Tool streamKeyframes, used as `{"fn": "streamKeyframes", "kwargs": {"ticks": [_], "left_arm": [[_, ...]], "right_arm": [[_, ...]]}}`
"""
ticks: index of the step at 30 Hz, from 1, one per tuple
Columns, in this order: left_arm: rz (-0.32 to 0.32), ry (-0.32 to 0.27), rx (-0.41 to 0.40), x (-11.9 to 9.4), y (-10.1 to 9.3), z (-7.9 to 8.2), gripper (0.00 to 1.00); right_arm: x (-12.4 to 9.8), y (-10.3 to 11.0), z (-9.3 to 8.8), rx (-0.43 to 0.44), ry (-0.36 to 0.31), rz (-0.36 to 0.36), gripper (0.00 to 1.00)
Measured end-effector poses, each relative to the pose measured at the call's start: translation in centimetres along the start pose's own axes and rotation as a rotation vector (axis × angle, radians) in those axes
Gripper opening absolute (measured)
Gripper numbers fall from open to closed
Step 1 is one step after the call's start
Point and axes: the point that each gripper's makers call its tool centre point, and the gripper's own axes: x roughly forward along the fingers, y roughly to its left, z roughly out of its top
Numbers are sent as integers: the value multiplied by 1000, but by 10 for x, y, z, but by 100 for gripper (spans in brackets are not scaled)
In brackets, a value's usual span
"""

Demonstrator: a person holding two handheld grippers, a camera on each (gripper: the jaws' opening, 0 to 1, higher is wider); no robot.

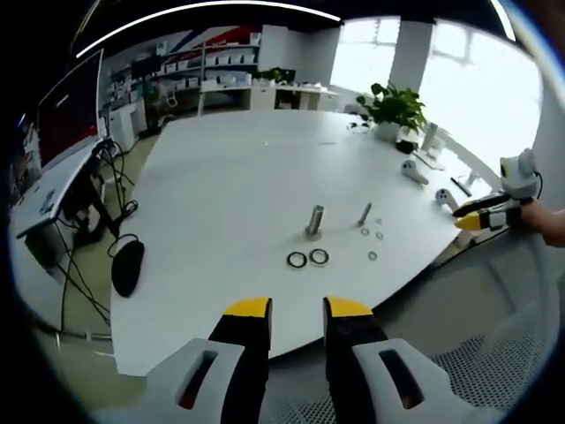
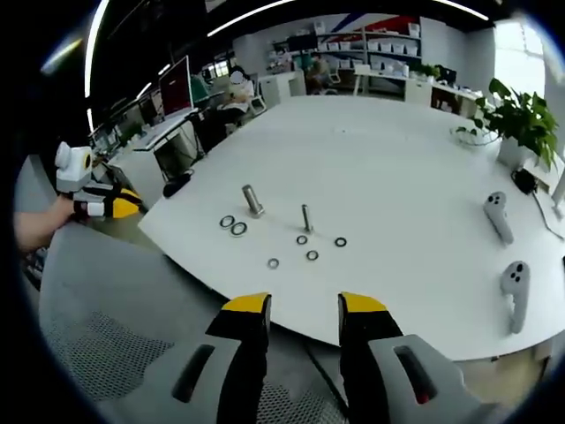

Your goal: Place the washer onto the threaded stud by aligning its center hole with the stud, sliding it down to the base, and recovering from edge contact or off-axis alignment until the washer reaches the visible bottom stop.

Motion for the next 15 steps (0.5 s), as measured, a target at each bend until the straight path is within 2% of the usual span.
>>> {"fn": "streamKeyframes", "kwargs": {"ticks": [15], "left_arm": [[-7,18,4,0,-1,-3,20]], "right_arm": [[-1,0,0,10,-6,-3,31]]}}
